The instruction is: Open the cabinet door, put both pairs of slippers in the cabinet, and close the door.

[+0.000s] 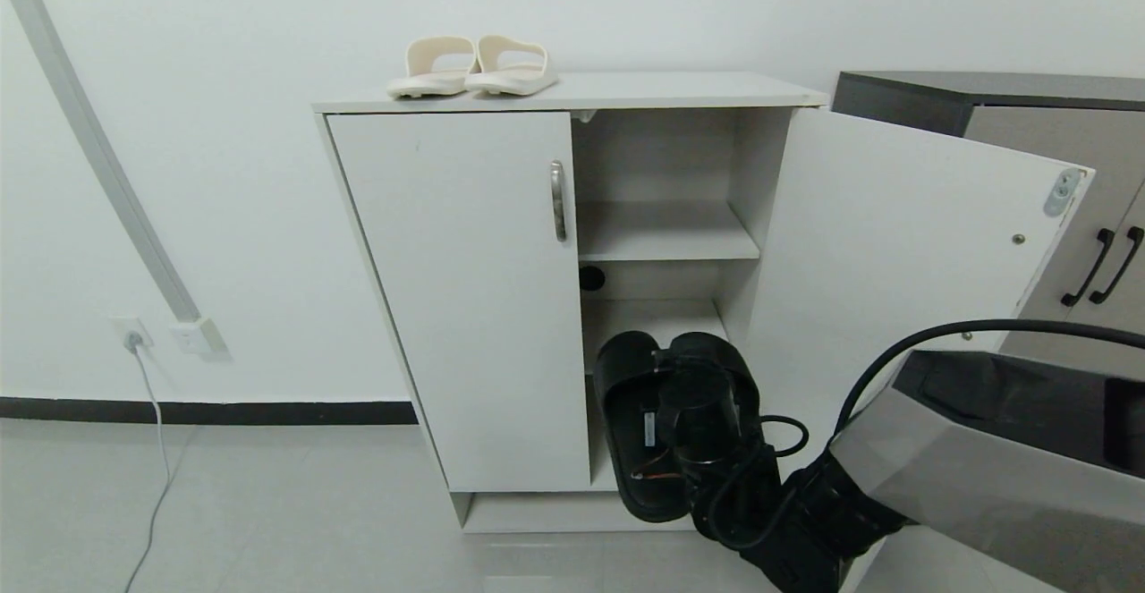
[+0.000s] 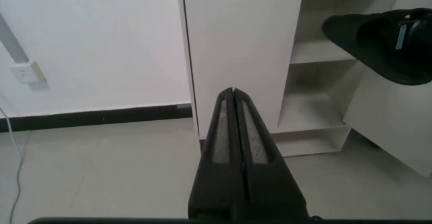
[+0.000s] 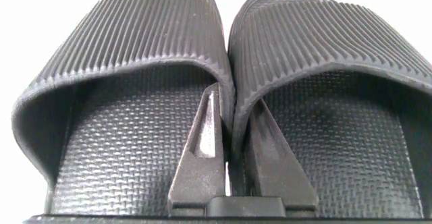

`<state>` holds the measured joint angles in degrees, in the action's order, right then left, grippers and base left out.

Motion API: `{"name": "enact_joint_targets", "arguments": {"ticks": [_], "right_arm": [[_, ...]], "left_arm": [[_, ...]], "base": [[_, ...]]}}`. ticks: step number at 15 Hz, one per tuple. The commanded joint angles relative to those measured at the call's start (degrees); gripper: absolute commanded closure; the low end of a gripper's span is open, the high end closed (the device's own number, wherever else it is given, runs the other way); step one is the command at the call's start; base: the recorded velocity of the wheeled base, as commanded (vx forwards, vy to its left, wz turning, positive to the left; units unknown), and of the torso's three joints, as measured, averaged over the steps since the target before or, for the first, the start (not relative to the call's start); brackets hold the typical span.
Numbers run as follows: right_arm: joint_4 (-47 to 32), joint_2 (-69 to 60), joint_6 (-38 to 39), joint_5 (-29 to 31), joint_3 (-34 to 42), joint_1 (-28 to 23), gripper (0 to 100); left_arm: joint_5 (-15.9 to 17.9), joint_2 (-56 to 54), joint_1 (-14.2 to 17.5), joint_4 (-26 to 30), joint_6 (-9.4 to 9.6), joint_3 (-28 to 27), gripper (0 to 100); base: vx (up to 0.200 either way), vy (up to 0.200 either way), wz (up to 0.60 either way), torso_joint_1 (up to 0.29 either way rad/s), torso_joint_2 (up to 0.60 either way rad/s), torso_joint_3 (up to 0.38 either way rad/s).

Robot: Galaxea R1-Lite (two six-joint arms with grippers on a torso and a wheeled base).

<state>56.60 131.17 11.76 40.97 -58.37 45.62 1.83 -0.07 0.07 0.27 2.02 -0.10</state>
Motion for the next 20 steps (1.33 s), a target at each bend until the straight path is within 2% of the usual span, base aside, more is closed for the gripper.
{"name": "enact_joint_targets", "arguments": {"ticks": [1, 12, 20], "right_arm": [[0.26, 2.77, 0.54, 0.25, -0.34, -0.35, 100], [1.93, 4.53, 0.54, 0.25, -0.17, -0.27, 100], [2.02, 4.88, 0.54, 0.25, -0.25, -0.27, 100]], "left_arm": [[0.02, 0.07, 0.01, 0.00, 0.00, 0.01, 100], [0.02, 0.16, 0.01, 0.00, 0.09, 0.01, 100], [0.02, 0.16, 0.01, 0.00, 0.09, 0.01, 100]], "base": [[0.000, 0.000, 0.00, 0.000, 0.00, 0.000], [0.000, 0.000, 0.00, 0.000, 0.00, 0.000], [0.000, 0.000, 0.00, 0.003, 0.00, -0.163]]}}
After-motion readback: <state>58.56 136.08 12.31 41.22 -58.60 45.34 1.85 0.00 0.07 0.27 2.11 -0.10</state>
